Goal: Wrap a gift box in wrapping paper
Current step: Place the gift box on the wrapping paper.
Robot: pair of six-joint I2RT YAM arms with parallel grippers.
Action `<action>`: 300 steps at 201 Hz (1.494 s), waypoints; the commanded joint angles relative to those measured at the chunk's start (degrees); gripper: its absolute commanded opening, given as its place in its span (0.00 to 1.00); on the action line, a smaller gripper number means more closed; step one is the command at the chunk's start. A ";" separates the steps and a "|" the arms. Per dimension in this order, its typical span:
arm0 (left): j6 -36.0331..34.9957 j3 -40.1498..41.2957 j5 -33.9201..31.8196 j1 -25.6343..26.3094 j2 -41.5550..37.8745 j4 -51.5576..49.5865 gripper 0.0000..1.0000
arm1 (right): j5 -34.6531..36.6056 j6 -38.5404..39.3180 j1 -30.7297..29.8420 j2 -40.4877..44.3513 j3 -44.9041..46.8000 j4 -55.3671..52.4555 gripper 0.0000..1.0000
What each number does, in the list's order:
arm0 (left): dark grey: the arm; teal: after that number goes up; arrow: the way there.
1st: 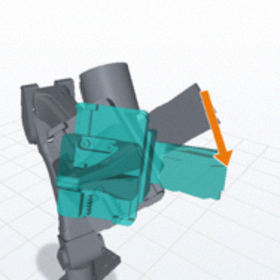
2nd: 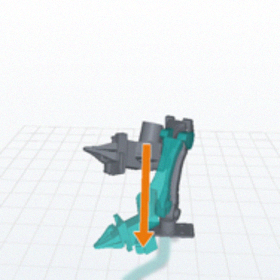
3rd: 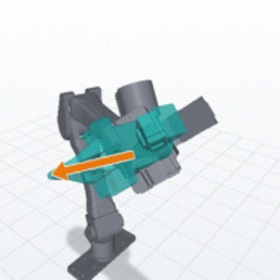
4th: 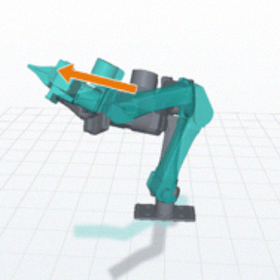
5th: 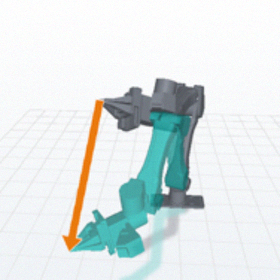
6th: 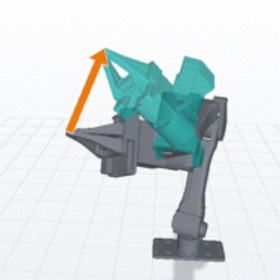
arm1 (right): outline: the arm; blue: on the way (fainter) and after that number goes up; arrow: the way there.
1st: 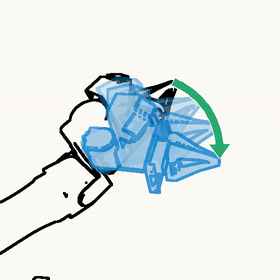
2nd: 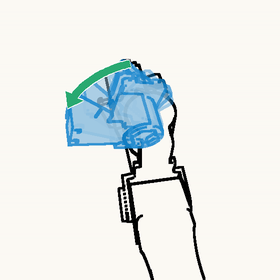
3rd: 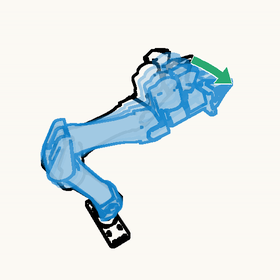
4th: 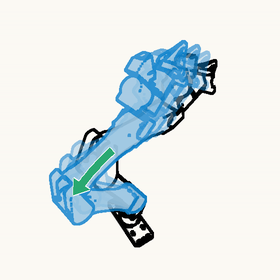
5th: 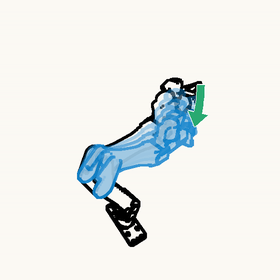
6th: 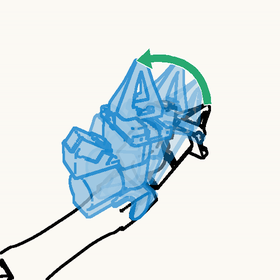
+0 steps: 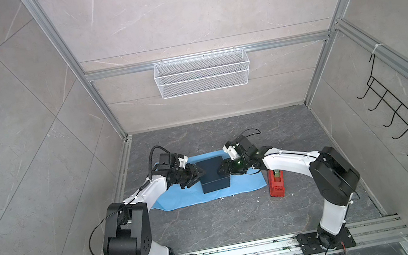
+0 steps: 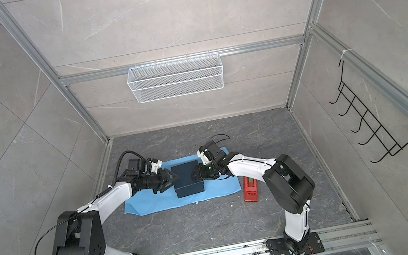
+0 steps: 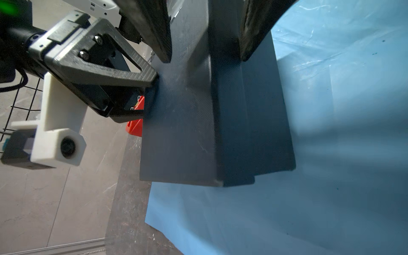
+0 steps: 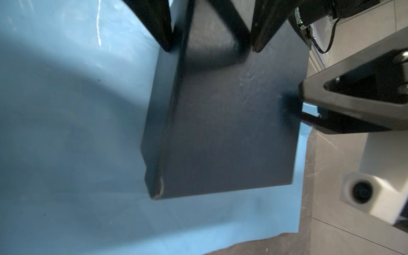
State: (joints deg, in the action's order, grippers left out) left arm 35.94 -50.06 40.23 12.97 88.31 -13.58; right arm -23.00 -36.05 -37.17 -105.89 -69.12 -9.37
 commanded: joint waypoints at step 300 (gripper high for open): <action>-6.87 -5.70 -1.76 -1.90 6.43 -0.20 0.63 | 2.78 -0.28 -3.35 -7.92 -10.95 -6.93 0.66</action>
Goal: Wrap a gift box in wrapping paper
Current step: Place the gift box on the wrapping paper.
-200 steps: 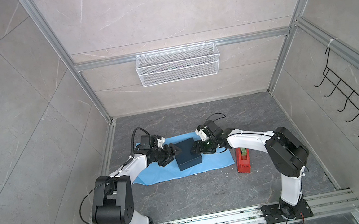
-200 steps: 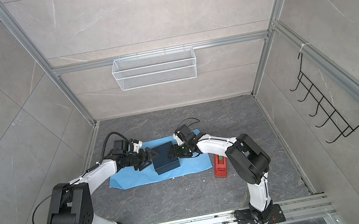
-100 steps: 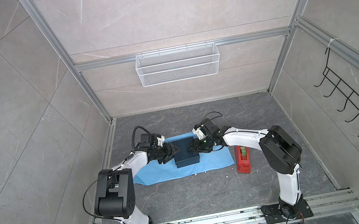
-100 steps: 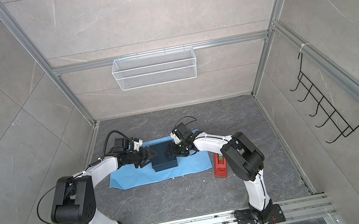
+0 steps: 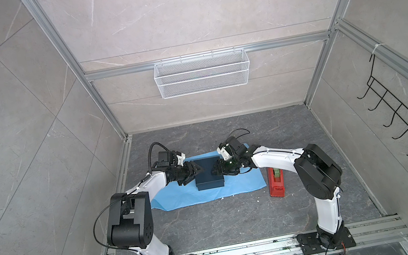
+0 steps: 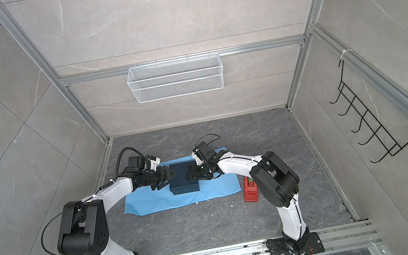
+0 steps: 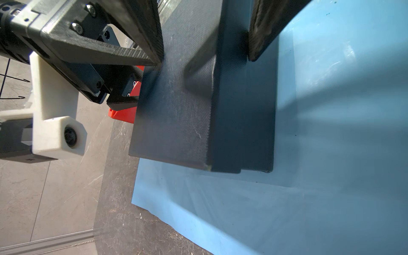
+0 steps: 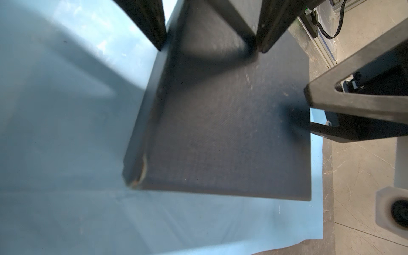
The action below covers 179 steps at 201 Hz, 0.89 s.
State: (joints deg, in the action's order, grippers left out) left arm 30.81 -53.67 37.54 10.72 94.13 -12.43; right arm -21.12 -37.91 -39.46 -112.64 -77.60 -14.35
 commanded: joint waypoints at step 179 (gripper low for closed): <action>-4.59 -0.82 -1.53 -1.67 -1.46 -0.92 0.65 | 1.12 -0.54 -1.99 -1.13 -2.84 -1.38 0.67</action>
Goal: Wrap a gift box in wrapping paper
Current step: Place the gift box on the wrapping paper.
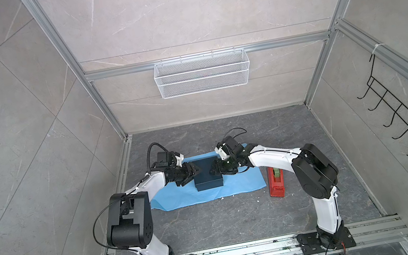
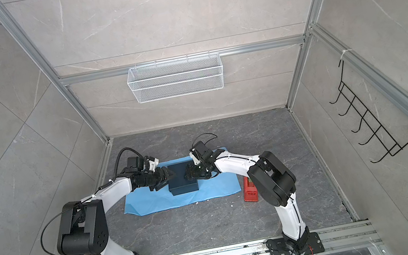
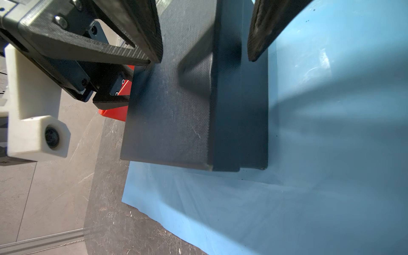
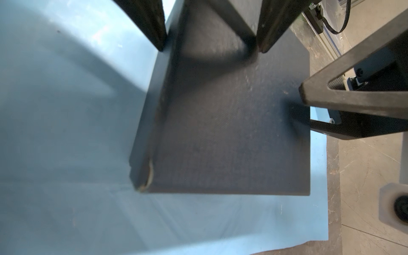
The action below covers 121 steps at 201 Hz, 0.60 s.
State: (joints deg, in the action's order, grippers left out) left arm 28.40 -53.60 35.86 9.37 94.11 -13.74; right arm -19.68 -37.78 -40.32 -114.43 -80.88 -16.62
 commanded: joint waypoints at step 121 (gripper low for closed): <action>-2.56 -2.12 -0.26 -1.52 -1.16 -0.86 0.64 | 1.15 0.03 -1.34 -3.00 -3.94 -0.81 0.67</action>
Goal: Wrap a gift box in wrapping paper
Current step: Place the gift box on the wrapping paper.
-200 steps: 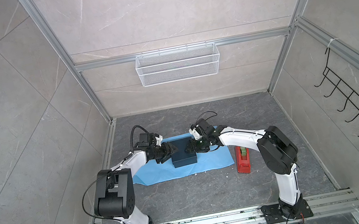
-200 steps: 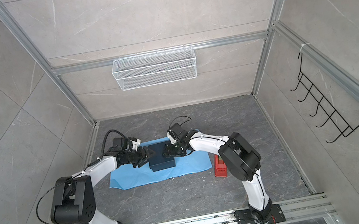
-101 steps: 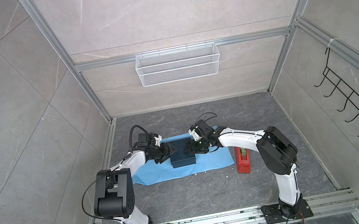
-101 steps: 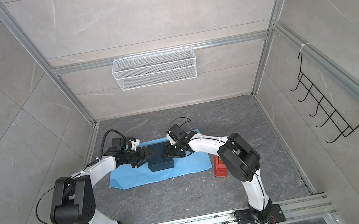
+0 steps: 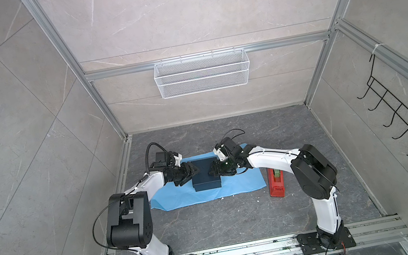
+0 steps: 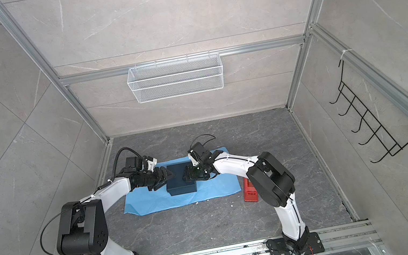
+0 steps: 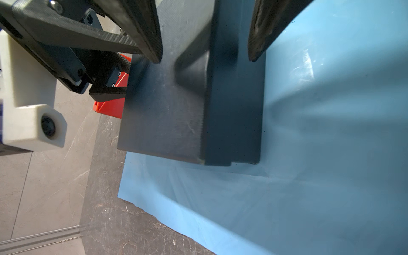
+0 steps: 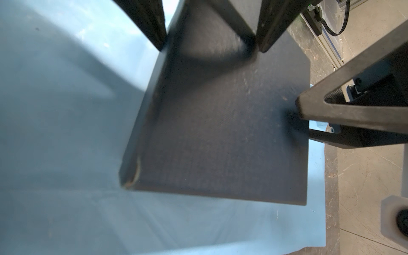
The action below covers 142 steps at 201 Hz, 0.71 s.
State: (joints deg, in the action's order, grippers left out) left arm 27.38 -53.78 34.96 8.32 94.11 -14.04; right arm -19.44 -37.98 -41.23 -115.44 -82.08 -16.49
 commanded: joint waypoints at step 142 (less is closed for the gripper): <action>-2.80 -0.93 -0.99 -0.80 -1.48 -0.71 0.60 | 2.15 1.46 0.22 1.69 -2.53 -5.35 0.70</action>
State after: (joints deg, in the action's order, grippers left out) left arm 26.55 -53.95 34.44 7.92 94.11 -14.96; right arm -18.79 -37.54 -41.23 -116.88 -85.34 -18.57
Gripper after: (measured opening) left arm 0.603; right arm 0.687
